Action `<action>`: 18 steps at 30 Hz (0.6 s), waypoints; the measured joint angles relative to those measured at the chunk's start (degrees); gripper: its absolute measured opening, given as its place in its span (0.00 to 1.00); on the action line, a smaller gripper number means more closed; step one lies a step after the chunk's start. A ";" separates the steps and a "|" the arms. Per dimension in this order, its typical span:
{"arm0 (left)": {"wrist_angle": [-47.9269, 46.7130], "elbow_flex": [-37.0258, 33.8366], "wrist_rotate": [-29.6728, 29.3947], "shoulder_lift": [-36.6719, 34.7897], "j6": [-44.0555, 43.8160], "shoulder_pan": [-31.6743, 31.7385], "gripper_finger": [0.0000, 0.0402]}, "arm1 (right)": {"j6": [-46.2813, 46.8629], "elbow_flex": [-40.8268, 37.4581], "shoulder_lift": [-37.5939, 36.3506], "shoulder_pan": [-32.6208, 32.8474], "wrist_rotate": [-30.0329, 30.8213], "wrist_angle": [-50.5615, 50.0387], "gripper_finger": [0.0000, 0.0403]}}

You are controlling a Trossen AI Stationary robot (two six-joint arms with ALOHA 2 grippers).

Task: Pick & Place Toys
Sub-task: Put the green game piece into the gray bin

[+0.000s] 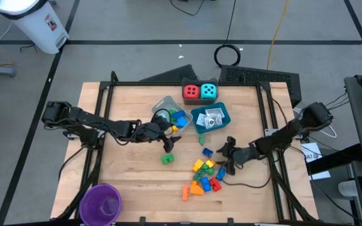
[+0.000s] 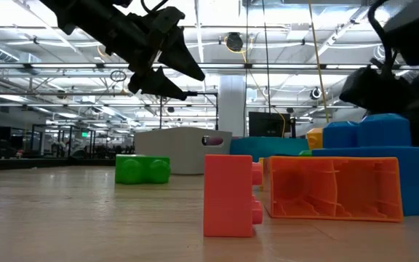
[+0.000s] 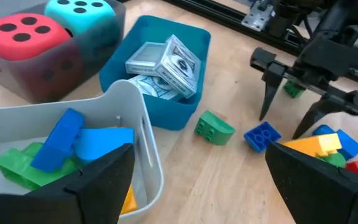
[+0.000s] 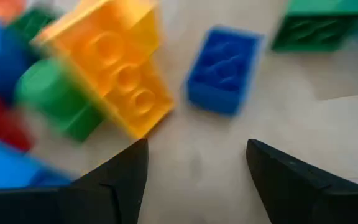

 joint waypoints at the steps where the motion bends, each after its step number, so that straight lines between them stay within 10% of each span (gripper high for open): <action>1: 0.02 0.00 0.10 0.02 0.00 -0.02 0.91 | -0.06 2.29 -1.34 0.04 -1.63 -6.75 0.60; 9: 0.02 0.00 0.12 0.00 0.33 -0.02 0.91 | 8.92 17.08 -9.99 1.56 -6.88 -52.77 0.56; 18: -0.31 0.00 0.12 -0.03 0.06 -0.02 0.91 | 16.74 18.31 -16.72 2.64 -14.04 -62.79 0.53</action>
